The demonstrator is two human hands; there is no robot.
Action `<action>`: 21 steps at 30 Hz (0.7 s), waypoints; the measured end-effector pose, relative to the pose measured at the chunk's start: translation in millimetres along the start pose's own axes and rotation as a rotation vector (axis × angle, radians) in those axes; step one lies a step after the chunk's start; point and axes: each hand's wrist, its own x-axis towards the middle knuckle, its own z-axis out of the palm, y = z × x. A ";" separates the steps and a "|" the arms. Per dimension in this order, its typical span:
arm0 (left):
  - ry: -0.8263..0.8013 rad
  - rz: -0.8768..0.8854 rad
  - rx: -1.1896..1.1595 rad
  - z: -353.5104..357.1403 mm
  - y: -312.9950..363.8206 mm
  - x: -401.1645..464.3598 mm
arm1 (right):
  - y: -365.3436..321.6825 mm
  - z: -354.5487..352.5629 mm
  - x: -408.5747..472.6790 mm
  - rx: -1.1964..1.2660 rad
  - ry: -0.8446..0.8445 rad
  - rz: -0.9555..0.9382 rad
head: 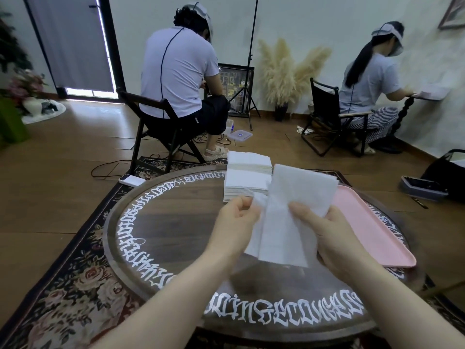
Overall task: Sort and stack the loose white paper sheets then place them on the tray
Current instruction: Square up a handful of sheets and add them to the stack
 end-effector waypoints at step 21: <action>-0.268 0.002 -0.126 -20.1 20.6 4.8 | -12.5 -11.6 -7.7 -0.278 -0.145 0.004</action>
